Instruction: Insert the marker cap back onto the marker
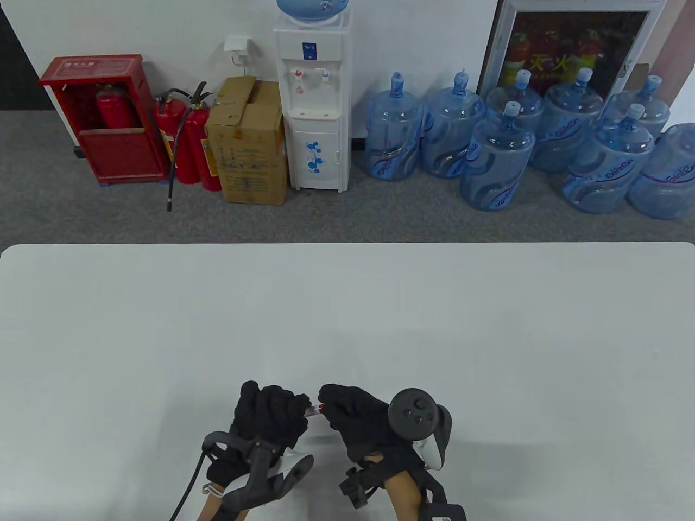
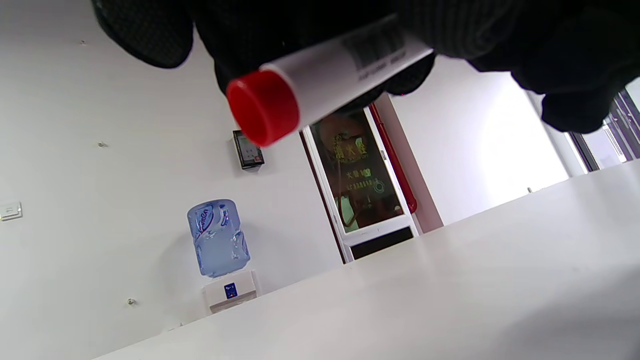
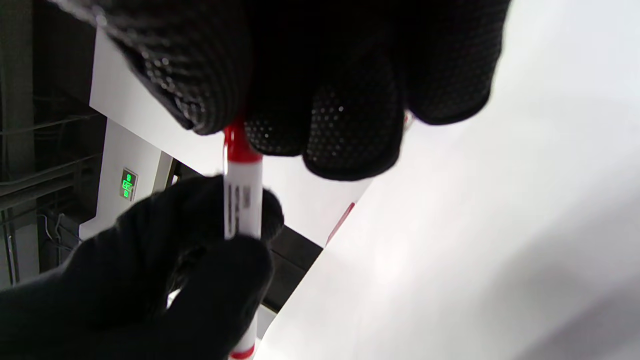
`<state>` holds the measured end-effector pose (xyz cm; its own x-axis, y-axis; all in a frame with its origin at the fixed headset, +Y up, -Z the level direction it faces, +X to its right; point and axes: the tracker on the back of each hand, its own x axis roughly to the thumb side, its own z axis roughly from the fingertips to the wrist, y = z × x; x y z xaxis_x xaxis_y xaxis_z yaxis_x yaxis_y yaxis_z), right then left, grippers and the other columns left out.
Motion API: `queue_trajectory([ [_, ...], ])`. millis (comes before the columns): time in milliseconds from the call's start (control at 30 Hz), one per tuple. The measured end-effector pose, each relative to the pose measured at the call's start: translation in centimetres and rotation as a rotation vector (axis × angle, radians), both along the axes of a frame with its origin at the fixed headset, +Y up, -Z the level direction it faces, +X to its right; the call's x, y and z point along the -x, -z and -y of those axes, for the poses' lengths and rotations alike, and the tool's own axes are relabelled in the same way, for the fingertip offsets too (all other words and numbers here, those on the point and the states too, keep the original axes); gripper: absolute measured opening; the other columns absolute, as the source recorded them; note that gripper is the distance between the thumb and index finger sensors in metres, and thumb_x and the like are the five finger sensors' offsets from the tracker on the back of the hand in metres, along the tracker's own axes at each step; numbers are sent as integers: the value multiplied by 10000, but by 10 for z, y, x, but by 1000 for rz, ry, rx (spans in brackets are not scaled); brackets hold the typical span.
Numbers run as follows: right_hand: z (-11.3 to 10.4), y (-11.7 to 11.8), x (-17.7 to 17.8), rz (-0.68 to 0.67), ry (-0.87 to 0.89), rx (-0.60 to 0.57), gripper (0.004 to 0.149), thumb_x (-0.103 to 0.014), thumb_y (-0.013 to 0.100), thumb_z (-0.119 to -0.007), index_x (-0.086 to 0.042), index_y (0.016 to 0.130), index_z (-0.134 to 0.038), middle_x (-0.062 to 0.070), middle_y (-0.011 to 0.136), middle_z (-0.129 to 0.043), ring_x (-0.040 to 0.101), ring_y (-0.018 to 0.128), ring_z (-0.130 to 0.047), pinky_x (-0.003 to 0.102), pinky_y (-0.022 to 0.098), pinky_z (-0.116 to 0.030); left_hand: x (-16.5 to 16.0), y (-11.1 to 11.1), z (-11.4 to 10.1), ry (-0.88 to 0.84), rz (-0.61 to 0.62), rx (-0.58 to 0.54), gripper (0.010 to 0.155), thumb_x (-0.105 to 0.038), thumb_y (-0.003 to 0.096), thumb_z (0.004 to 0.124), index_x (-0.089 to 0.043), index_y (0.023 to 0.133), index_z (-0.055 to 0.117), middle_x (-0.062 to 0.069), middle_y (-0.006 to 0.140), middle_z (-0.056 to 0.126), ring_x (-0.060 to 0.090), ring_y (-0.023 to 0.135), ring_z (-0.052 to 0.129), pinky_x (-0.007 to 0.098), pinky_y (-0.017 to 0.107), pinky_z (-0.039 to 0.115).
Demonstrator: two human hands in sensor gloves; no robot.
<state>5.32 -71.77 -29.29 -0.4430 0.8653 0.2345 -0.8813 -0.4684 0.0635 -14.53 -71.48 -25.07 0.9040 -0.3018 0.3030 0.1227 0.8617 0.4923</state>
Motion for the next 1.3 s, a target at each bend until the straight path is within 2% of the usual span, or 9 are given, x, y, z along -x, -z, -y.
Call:
queue_trajectory([
  [200, -21, 3, -29, 145, -40, -67, 428, -365, 397, -863, -261, 812, -872, -8, 685, -980, 160, 494, -1043, 479, 537, -847, 20, 11, 6, 30, -76, 19, 511, -404, 416, 686, -315, 917, 736, -19, 870, 895, 281, 801, 970, 620, 704, 633],
  [333, -27, 0, -47, 228, -237, -152, 449, -381, 410, -842, -283, 848, -846, -27, 760, -965, 167, 591, -1044, 506, 583, -817, 34, 22, 9, 38, -190, 74, 528, -346, 424, 690, -311, 951, 706, 0, 914, 868, 297, 823, 955, 623, 705, 628],
  [433, -18, -6, -59, 314, -404, -226, 485, -458, 422, -786, -322, 887, -813, -59, 855, -940, 172, 724, -1019, 515, 638, -773, 45, 29, 9, 78, -291, 101, 534, -331, 432, 710, -313, 965, 700, 4, 928, 864, 290, 783, 981, 609, 690, 657],
  [600, 2, -12, -72, 356, -476, -153, 601, -549, 435, -702, -318, 991, -694, -24, 1067, -762, 243, 1009, -757, 568, 716, -601, 74, 40, 9, 52, -482, 159, 528, -400, 432, 759, -313, 953, 759, -7, 873, 930, 210, 614, 1064, 565, 632, 744],
  [667, 3, -13, -72, 375, -552, -165, 638, -574, 436, -670, -314, 1018, -651, -17, 1107, -695, 244, 1047, -677, 575, 728, -539, 87, 44, 9, 45, -568, 177, 528, -432, 425, 780, -318, 941, 779, -14, 851, 951, 186, 563, 1087, 545, 605, 776],
  [767, 7, -14, -69, 359, -679, -113, 730, -626, 432, -586, -317, 1082, -465, -16, 1177, -499, 247, 1100, -470, 592, 732, -380, 108, 48, 11, 5, -696, 207, 528, -463, 419, 796, -321, 927, 800, 7, 865, 925, 146, 519, 1105, 517, 573, 810],
  [867, 13, -15, -66, 331, -723, -55, 767, -658, 425, -515, -333, 1097, -340, -27, 1200, -360, 241, 1111, -342, 589, 718, -274, 123, 50, 12, -39, -782, 255, 525, -475, 417, 806, -306, 914, 821, 3, 818, 943, 133, 485, 1119, 505, 549, 830],
  [1033, 17, -15, -66, 332, -738, -8, 778, -674, 419, -475, -348, 1095, -266, -38, 1201, -263, 236, 1111, -257, 588, 703, -214, 140, 52, 17, -41, -882, 304, 513, -480, 420, 814, -291, 896, 841, 0, 763, 983, 170, 491, 1120, 527, 565, 808],
  [1300, 21, -15, -64, 322, -743, 20, 778, -671, 419, -479, -346, 1096, -274, -34, 1201, -259, 242, 1110, -255, 594, 698, -205, 164, 56, 29, -28, -993, 389, 509, -475, 422, 825, -284, 893, 851, 2, 759, 993, 196, 523, 1111, 547, 581, 788],
])
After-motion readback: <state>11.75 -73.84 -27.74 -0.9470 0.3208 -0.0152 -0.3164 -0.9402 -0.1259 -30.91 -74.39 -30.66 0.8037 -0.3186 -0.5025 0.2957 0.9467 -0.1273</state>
